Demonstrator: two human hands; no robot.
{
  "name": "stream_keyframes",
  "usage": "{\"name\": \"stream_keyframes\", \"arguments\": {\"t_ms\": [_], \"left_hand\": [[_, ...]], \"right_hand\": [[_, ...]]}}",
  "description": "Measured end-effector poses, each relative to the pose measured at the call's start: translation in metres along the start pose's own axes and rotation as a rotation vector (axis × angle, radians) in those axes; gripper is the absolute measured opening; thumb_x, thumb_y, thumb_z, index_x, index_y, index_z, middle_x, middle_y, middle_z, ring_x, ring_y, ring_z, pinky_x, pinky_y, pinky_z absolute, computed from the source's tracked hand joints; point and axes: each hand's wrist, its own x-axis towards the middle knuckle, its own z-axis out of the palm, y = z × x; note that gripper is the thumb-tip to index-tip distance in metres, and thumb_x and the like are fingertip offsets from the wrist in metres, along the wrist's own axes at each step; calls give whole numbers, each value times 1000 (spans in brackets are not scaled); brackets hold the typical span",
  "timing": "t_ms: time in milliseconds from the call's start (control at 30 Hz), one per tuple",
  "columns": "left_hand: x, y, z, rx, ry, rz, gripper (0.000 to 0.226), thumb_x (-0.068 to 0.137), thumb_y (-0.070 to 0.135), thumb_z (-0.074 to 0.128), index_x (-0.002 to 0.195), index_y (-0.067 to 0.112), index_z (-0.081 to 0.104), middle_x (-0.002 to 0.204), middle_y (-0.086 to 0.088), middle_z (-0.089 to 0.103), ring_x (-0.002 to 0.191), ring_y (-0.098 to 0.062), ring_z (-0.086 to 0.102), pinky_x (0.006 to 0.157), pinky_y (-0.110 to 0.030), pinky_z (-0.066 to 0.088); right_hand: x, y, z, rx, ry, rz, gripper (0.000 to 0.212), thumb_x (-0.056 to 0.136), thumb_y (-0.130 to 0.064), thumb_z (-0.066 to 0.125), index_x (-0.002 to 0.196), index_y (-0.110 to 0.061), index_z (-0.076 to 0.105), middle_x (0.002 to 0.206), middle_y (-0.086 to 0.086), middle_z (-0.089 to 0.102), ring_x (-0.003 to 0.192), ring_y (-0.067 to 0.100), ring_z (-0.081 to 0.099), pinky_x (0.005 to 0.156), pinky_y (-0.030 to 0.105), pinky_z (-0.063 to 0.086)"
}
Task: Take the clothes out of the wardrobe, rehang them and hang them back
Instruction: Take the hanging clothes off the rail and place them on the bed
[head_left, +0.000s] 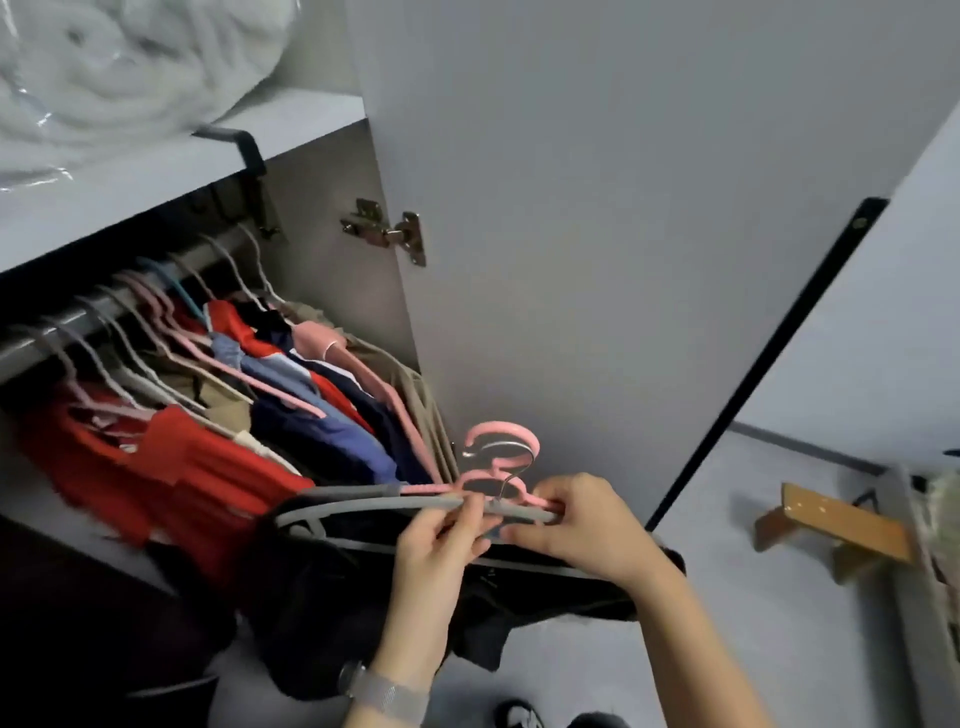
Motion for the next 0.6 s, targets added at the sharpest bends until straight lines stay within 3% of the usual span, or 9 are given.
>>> {"name": "stream_keyframes", "arguments": {"t_ms": [133, 300, 433, 600], "left_hand": [[-11, -7, 23, 84, -138, -52, 37, 72, 34, 66, 94, 6, 71, 93, -6, 74, 94, -18, 68, 92, -41, 51], [-33, -25, 73, 107, -408, -20, 28, 75, 26, 66, 94, 7, 72, 99, 2, 74, 101, -16, 67, 88, -27, 52], [-58, -34, 124, 142, -659, 55, 18, 76, 19, 67, 91, 13, 75, 103, -5, 72, 102, -17, 67, 86, -24, 52], [-101, -49, 197, 170, -863, -7, 17, 71, 20, 68, 87, 16, 74, 95, 5, 74, 93, -7, 68, 77, -17, 51]], "right_hand": [[-46, 15, -16, 34, 167, 201, 53, 64, -55, 73, 55, -13, 42, 46, -5, 33, 48, 10, 30, 46, 22, 25], [-109, 43, -45, 118, 298, 351, 41, 71, -39, 75, 52, -16, 47, 49, -5, 37, 47, 6, 35, 48, 18, 29], [-170, 67, -77, 123, 466, 439, 35, 71, -34, 78, 53, -18, 53, 48, -5, 43, 47, 4, 39, 50, 21, 32], [-248, 99, -110, 132, 662, 592, 25, 69, -35, 76, 59, -17, 61, 48, -4, 44, 46, 5, 38, 52, 27, 34]]}}
